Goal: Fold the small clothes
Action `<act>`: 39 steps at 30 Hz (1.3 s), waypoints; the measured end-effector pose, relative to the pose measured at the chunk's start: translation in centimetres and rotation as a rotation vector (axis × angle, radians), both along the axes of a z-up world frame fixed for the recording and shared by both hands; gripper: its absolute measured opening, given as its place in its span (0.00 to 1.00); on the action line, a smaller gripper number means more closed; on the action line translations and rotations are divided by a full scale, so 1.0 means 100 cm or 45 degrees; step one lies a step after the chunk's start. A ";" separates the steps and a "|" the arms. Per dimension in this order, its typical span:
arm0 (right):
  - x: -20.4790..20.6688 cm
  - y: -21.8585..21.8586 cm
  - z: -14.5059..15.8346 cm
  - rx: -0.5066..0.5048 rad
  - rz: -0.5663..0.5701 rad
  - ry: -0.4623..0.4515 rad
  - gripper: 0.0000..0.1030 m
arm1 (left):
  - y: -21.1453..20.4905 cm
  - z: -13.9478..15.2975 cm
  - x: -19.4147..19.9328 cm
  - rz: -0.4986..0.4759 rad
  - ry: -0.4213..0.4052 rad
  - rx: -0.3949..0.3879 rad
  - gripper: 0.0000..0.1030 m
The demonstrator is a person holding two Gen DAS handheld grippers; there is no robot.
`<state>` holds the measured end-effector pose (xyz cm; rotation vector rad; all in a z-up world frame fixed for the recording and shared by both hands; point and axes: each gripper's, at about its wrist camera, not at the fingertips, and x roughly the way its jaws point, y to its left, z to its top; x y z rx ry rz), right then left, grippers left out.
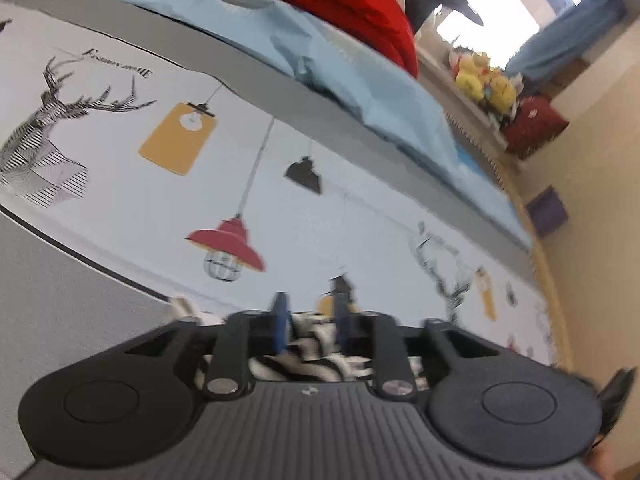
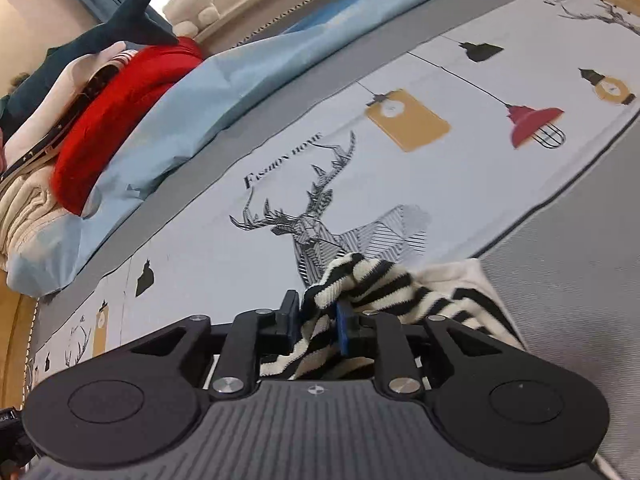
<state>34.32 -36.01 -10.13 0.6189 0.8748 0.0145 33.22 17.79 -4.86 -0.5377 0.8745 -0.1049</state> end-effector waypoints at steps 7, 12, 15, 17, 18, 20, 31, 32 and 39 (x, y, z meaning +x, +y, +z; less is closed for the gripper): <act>-0.018 -0.032 0.021 -0.216 0.077 -0.120 0.44 | 0.002 -0.021 0.006 -0.112 0.080 0.189 0.62; -0.016 -0.057 0.008 -0.215 0.175 -0.085 0.46 | -0.003 -0.027 0.003 -0.222 0.100 0.210 0.66; -0.010 -0.041 -0.008 -0.298 0.322 -0.023 0.48 | -0.013 -0.032 0.002 -0.252 0.095 0.292 0.65; -0.008 -0.026 -0.016 -0.349 0.397 -0.012 0.48 | -0.019 -0.033 0.001 -0.265 0.068 0.350 0.65; -0.008 -0.018 -0.018 -0.387 0.427 -0.016 0.48 | -0.021 -0.034 0.001 -0.268 0.057 0.368 0.64; -0.007 -0.004 -0.020 -0.479 0.478 -0.026 0.48 | -0.023 -0.036 0.002 -0.271 0.051 0.382 0.57; -0.012 0.011 -0.007 -0.580 0.550 -0.129 0.00 | -0.014 -0.020 -0.003 -0.233 -0.053 0.391 0.05; -0.012 0.008 -0.001 -0.567 0.502 -0.170 0.00 | -0.010 -0.016 -0.004 -0.202 -0.081 0.383 0.05; -0.011 -0.025 0.028 -0.553 0.059 -0.330 0.00 | 0.002 -0.020 0.001 -0.113 -0.024 0.358 0.07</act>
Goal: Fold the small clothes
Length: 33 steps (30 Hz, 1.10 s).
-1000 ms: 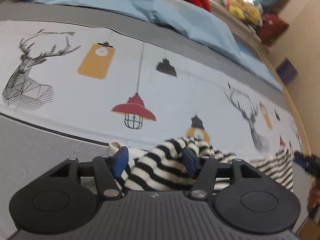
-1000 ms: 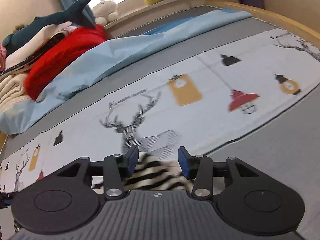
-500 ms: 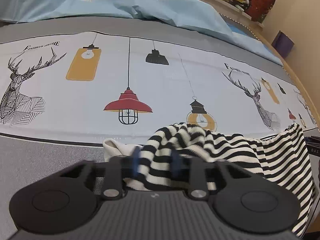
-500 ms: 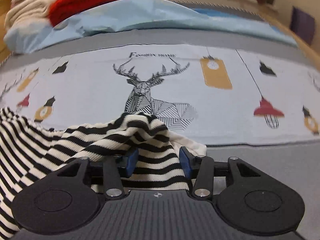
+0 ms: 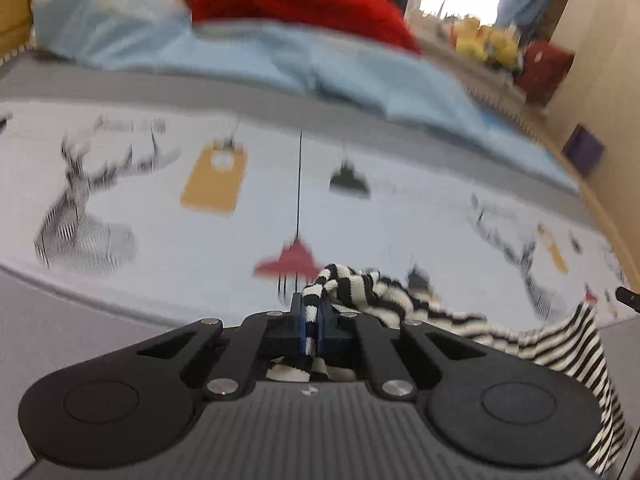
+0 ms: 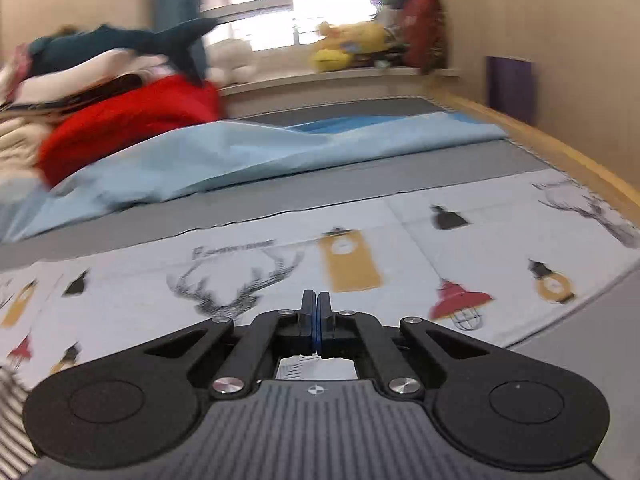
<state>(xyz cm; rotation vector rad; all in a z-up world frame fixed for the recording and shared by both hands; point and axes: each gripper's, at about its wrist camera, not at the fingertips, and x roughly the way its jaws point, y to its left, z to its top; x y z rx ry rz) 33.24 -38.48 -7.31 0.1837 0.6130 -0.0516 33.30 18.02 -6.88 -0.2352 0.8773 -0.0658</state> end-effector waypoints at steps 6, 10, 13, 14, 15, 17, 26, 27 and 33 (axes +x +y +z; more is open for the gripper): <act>0.009 0.008 -0.024 0.115 0.179 0.206 0.16 | 0.009 -0.006 0.002 0.019 0.107 -0.014 0.37; 0.010 0.006 -0.028 0.203 0.197 0.225 0.55 | 0.014 -0.010 0.003 0.043 0.140 -0.105 0.42; 0.012 0.015 -0.033 0.228 0.254 0.255 0.58 | 0.007 -0.017 0.004 0.009 0.171 -0.059 0.44; 0.013 0.022 -0.037 0.205 0.280 0.272 0.59 | 0.006 -0.018 0.004 0.006 0.174 -0.050 0.45; 0.012 0.027 -0.039 0.172 0.301 0.287 0.59 | 0.005 -0.020 0.004 0.005 0.176 -0.050 0.45; 0.013 0.038 -0.044 0.077 0.331 0.310 0.58 | 0.005 -0.024 0.003 0.009 0.183 -0.059 0.45; 0.013 0.053 -0.046 -0.054 0.410 0.318 0.02 | -0.001 -0.027 0.010 0.005 0.175 -0.042 0.45; 0.013 0.053 -0.047 -0.064 0.411 0.317 0.01 | -0.002 -0.027 0.010 0.002 0.172 -0.040 0.44; 0.014 0.038 -0.025 0.007 0.263 0.151 0.00 | -0.004 -0.004 0.004 0.002 -0.008 -0.005 0.05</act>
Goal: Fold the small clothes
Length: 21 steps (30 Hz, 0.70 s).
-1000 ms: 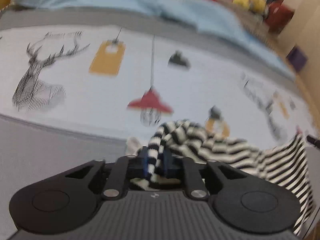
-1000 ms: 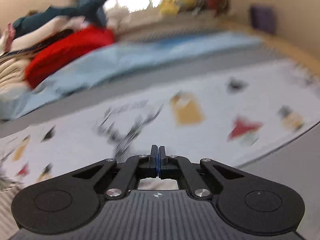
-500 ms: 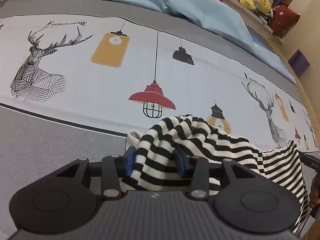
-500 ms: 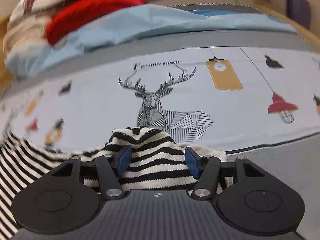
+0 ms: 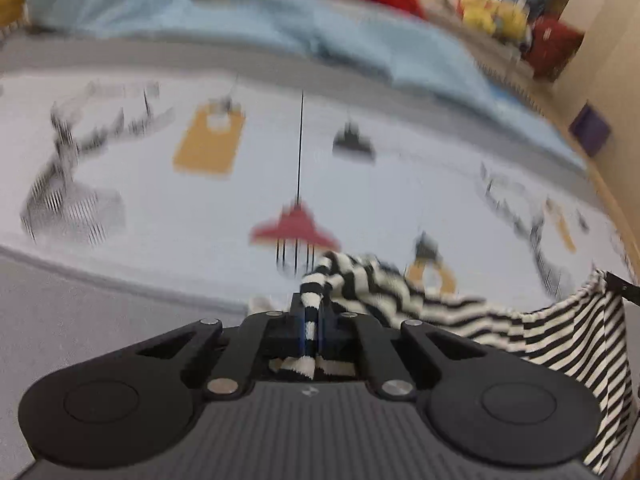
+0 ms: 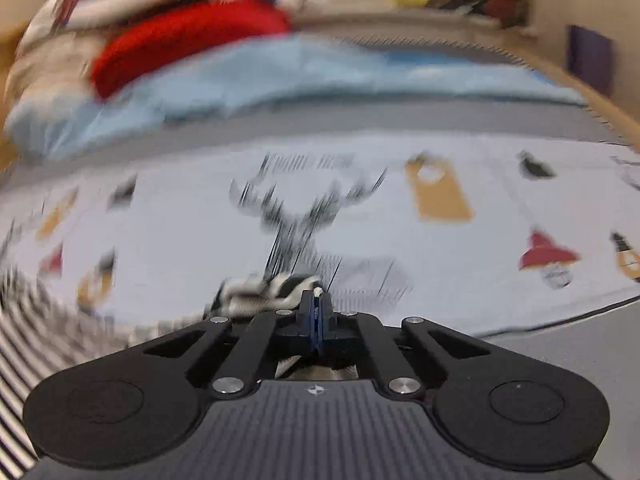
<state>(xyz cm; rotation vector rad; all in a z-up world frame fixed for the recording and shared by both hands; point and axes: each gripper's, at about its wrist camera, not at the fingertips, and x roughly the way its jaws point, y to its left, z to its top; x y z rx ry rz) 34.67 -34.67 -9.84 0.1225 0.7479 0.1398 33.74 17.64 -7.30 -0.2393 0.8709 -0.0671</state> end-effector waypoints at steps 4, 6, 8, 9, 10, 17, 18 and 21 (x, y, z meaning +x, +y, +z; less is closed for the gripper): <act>-0.006 -0.017 0.025 0.051 -0.186 -0.190 0.00 | -0.002 0.013 -0.005 0.002 -0.115 -0.009 0.05; -0.006 -0.022 0.025 0.047 -0.254 -0.210 0.00 | -0.005 0.003 -0.001 0.001 -0.029 0.007 0.06; 0.001 -0.021 0.015 0.054 -0.245 -0.135 0.01 | -0.004 -0.014 0.007 -0.002 0.142 0.030 0.10; 0.006 -0.018 0.006 0.046 -0.211 -0.051 0.01 | -0.002 -0.020 0.008 -0.002 0.197 0.020 0.12; 0.010 -0.012 -0.006 -0.015 -0.182 0.034 0.01 | 0.001 -0.020 0.007 0.002 0.205 0.010 0.15; -0.011 -0.017 0.004 -0.021 -0.183 0.096 0.23 | 0.023 0.018 -0.029 0.010 0.136 -0.107 0.33; -0.019 -0.022 0.010 0.009 -0.186 0.089 0.27 | 0.028 0.022 -0.037 0.011 0.152 -0.136 0.33; -0.041 -0.040 0.026 0.052 -0.150 0.125 0.31 | 0.038 0.033 -0.065 0.076 0.219 -0.123 0.33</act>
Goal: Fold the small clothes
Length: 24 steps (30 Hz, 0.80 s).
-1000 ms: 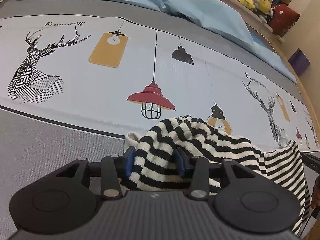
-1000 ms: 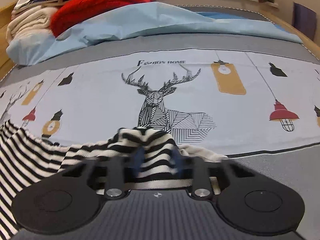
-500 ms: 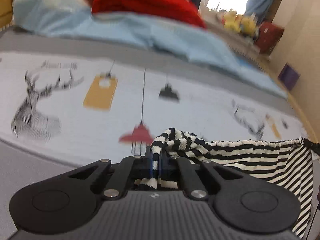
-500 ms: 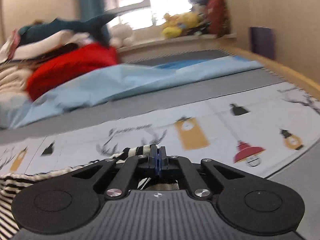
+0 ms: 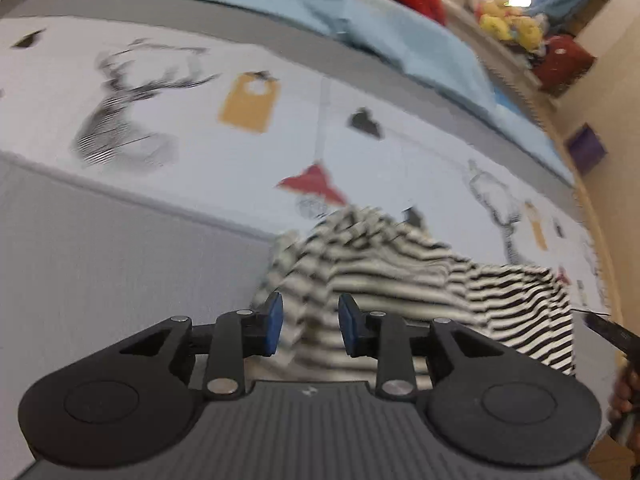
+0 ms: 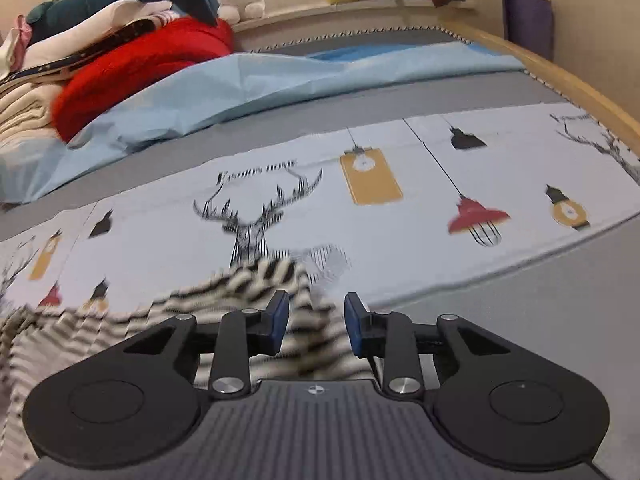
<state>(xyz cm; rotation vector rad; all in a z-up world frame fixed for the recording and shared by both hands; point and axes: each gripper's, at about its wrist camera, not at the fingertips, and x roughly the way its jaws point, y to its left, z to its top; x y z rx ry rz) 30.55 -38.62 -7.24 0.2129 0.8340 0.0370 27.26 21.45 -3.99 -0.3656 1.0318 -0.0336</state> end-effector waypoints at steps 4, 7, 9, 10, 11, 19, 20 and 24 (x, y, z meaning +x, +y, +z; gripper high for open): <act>-0.041 -0.022 0.008 0.039 0.050 0.080 0.32 | 0.016 0.000 -0.045 0.116 0.089 -0.073 0.33; -0.074 -0.037 -0.002 0.074 0.020 0.174 0.39 | 0.014 -0.019 -0.065 0.085 0.155 -0.136 0.34; -0.094 -0.043 -0.015 0.109 0.006 0.239 0.39 | 0.008 -0.035 -0.068 0.048 0.250 -0.108 0.34; -0.102 -0.044 -0.021 0.109 -0.002 0.264 0.39 | 0.006 -0.038 -0.068 0.032 0.267 -0.109 0.34; -0.108 -0.044 -0.028 0.093 -0.002 0.303 0.39 | 0.004 -0.039 -0.068 0.013 0.261 -0.114 0.36; -0.113 -0.039 -0.050 0.131 -0.060 0.390 0.40 | 0.011 -0.057 -0.065 0.057 0.333 -0.098 0.52; -0.112 -0.037 -0.050 0.125 -0.063 0.393 0.40 | 0.012 -0.058 -0.064 0.060 0.338 -0.102 0.52; -0.113 -0.034 -0.048 0.140 -0.054 0.382 0.30 | 0.007 -0.058 -0.065 0.009 0.321 -0.121 0.50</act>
